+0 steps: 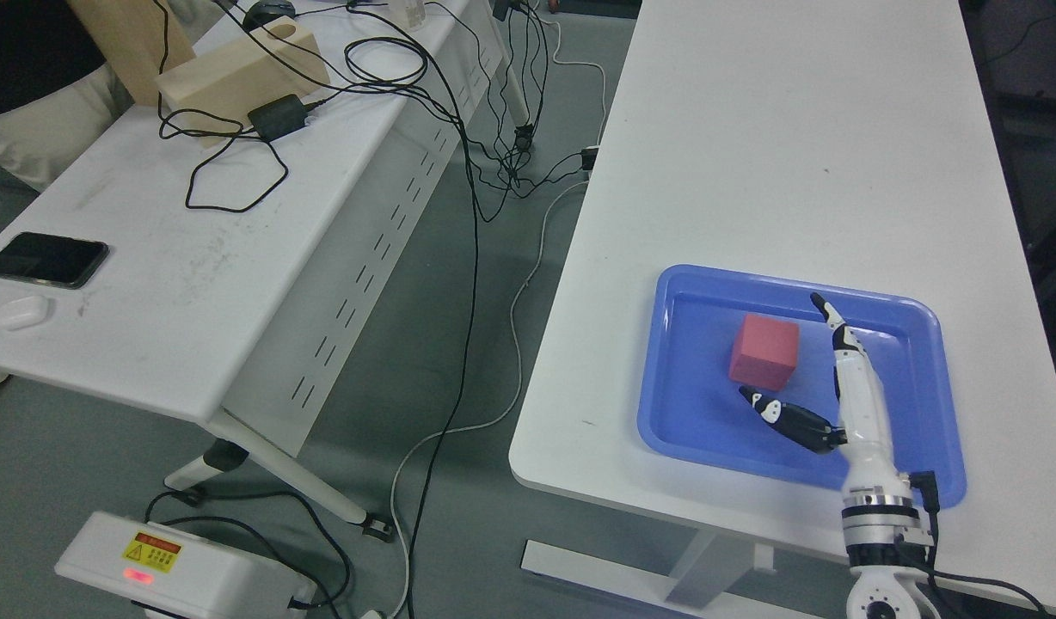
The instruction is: Pick pink block from left shelf to tray
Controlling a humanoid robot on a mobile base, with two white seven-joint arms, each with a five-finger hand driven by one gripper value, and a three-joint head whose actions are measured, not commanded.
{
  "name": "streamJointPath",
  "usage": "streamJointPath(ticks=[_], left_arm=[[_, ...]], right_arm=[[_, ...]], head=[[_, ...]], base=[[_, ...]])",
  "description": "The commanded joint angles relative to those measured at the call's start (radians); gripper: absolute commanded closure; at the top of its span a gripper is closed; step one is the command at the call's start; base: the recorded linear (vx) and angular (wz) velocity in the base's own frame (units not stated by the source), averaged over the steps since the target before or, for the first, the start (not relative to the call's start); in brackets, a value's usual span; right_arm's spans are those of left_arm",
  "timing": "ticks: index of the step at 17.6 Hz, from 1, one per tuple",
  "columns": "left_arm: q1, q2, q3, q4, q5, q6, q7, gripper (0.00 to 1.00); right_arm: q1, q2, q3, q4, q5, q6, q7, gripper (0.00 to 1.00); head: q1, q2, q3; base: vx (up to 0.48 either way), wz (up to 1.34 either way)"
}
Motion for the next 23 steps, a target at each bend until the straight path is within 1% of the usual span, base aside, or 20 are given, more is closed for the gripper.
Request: streamJointPath(ticks=[1, 5, 13, 23], left_arm=[[0.000, 0.017, 0.000, -0.017, 0.008, 0.001, 0.000, 0.00], [0.000, 0.017, 0.000, -0.017, 0.008, 0.001, 0.000, 0.00], [0.000, 0.017, 0.000, -0.017, 0.008, 0.001, 0.000, 0.00], [0.000, 0.017, 0.000, -0.017, 0.008, 0.001, 0.000, 0.00]], right_arm=[[0.000, -0.017, -0.069, 0.000, -0.346, -0.006, 0.007, 0.00], [0.014, -0.017, -0.096, 0.000, -0.371, -0.006, 0.033, 0.00], [0.014, -0.017, -0.162, 0.000, -0.452, 0.010, 0.037, 0.00], [0.014, -0.017, -0.163, 0.000, -0.458, 0.025, 0.056, 0.00]], head=[[0.0000, 0.000, 0.000], [0.0000, 0.000, 0.000], [0.0000, 0.000, 0.000], [0.0000, 0.000, 0.000]], base=[[0.000, 0.00], [0.000, 0.00], [-0.024, 0.00], [-0.089, 0.00]])
